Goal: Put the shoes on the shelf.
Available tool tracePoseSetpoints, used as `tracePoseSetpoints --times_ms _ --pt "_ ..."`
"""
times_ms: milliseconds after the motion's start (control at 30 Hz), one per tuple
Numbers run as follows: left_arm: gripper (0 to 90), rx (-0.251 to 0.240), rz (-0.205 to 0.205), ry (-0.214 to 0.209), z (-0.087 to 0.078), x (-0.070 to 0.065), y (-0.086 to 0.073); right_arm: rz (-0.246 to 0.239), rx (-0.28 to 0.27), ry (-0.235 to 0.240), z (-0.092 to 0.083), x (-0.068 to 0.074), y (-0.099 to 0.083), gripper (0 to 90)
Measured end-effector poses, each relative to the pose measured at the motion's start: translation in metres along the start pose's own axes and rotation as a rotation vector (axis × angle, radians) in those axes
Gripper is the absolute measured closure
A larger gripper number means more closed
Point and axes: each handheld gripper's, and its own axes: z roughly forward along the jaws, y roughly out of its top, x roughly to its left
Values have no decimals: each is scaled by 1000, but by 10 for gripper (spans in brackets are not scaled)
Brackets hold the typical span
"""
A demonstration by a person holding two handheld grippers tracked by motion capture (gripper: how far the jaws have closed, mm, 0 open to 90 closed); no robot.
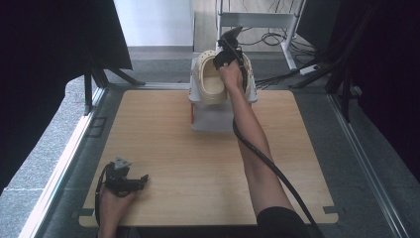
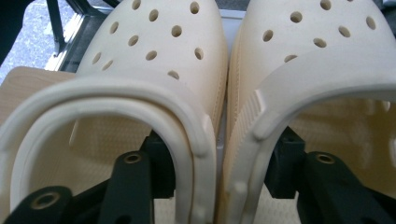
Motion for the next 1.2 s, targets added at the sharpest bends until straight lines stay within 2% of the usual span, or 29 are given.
tracePoseSetpoints --times_ms 67,200,333,533,833,1100,1200 --pt "51 0 0 0 0 0 0 -42 -17 17 -5 0 -2 420" --pt "51 0 0 0 0 0 0 -134 -33 49 -16 0 -6 314" --pt "51 1 0 -1 0 0 0 -193 -19 119 -25 -5 -13 237" --pt "51 0 0 0 0 0 0 -255 -34 178 -40 -11 -29 177" --pt "52 -6 -1 6 1 -1 0 -336 -91 254 -63 -13 -50 121" --pt "52 3 0 -1 0 0 0 -450 -111 297 -82 -6 -73 17" --pt "52 -3 -2 4 0 -1 0 -473 -120 315 -89 -5 -82 0"
